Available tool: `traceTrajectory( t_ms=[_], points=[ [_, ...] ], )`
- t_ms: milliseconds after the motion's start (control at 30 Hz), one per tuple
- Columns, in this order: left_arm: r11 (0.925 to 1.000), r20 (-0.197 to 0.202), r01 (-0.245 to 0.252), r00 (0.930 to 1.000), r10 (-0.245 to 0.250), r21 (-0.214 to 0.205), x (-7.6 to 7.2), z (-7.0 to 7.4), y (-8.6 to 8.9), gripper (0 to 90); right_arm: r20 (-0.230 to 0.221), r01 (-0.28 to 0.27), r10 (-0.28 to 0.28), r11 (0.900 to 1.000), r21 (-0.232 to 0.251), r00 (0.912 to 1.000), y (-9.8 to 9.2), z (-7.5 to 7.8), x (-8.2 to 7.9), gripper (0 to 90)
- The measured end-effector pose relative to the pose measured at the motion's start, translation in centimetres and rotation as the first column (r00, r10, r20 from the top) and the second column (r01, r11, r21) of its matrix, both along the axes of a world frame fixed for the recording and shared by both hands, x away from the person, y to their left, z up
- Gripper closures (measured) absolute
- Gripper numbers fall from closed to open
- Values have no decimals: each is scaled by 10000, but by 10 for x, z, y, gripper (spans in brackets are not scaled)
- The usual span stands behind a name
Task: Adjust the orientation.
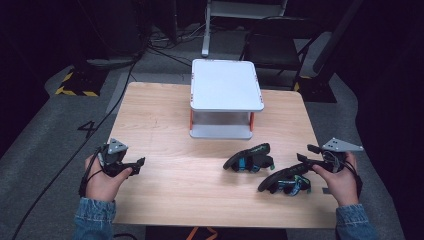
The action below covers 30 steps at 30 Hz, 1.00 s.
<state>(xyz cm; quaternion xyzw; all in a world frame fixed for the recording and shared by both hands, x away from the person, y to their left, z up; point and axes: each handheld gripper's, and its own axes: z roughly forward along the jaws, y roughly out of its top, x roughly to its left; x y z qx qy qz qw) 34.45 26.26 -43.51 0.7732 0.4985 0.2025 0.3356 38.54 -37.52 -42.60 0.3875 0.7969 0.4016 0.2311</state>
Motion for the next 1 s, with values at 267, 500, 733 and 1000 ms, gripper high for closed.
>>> traceTrajectory(
  t_ms=[267,500,733,1000],
  points=[
    [10000,45,-50,10000,50,-75,-4,0,3,259,36,-1318,1321,9905,-387,9912,34,13,4,359],
    [9998,62,-100,9999,101,-151,-8,-1,5,259,-356,-2601,2579,9619,-840,9655,79,12,16,341],
    [9999,-10,-75,10000,75,-99,-9,-3,4,259,-666,-3769,3710,9119,-1624,9262,122,17,22,308],
    [9999,-120,84,9999,-85,-84,-6,-6,2,259,-1030,-4686,4592,8371,-2823,8823,159,12,29,305]
  ],
)
